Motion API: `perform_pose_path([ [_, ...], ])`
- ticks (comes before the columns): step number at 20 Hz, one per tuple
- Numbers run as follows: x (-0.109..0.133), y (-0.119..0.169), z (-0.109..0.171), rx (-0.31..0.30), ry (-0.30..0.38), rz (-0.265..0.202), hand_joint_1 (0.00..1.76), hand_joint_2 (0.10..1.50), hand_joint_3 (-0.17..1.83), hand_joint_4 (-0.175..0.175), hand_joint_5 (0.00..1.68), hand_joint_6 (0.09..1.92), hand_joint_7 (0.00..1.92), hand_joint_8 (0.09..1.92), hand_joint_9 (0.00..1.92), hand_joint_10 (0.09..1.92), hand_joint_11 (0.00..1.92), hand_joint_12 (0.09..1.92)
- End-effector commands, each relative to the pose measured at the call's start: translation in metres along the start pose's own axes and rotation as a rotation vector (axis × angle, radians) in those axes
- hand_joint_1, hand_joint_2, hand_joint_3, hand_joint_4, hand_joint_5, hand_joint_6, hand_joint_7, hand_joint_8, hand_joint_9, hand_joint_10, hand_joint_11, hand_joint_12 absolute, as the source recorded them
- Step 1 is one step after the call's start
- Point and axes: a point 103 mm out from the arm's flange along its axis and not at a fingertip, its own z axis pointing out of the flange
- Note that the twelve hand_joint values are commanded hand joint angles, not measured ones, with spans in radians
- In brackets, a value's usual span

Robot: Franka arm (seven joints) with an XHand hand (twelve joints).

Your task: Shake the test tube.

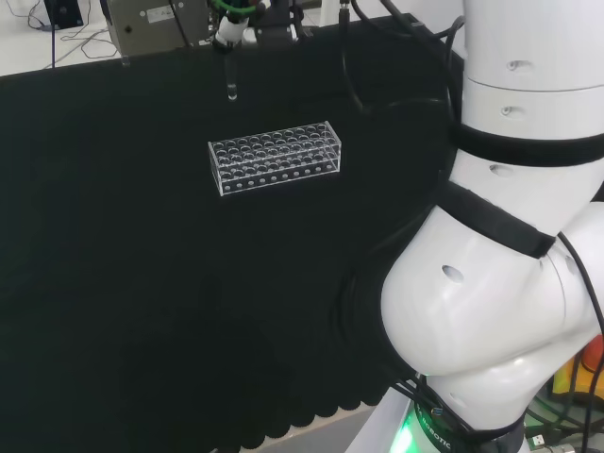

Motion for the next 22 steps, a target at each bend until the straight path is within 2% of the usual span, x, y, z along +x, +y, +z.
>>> perform_pose_path([
  [1, -0.003, -0.014, -0.013, -0.007, 0.011, -0.008, 1.24, 1.03, -0.17, -0.175, 1.45, 0.2, 1.7, 0.57, 1.73, 0.26, 1.19, 0.96],
  [6, -0.001, -0.02, -0.015, -0.021, 0.021, -0.012, 1.24, 1.03, -0.17, -0.175, 1.45, 0.19, 1.7, 0.56, 1.73, 0.26, 1.19, 0.97],
  [12, 0.025, -0.034, -0.018, -0.012, 0.055, -0.034, 1.24, 1.03, -0.17, -0.175, 1.45, 0.18, 1.7, 0.56, 1.73, 0.26, 1.19, 0.97],
  [16, 0.047, -0.035, -0.017, -0.006, 0.089, -0.064, 1.24, 1.03, -0.17, -0.175, 1.46, 0.18, 1.7, 0.56, 1.73, 0.26, 1.19, 0.97],
  [22, 0.086, -0.04, -0.014, -0.005, 0.113, -0.14, 1.24, 1.03, -0.17, -0.175, 1.46, 0.18, 1.7, 0.56, 1.73, 0.26, 1.19, 0.97],
])
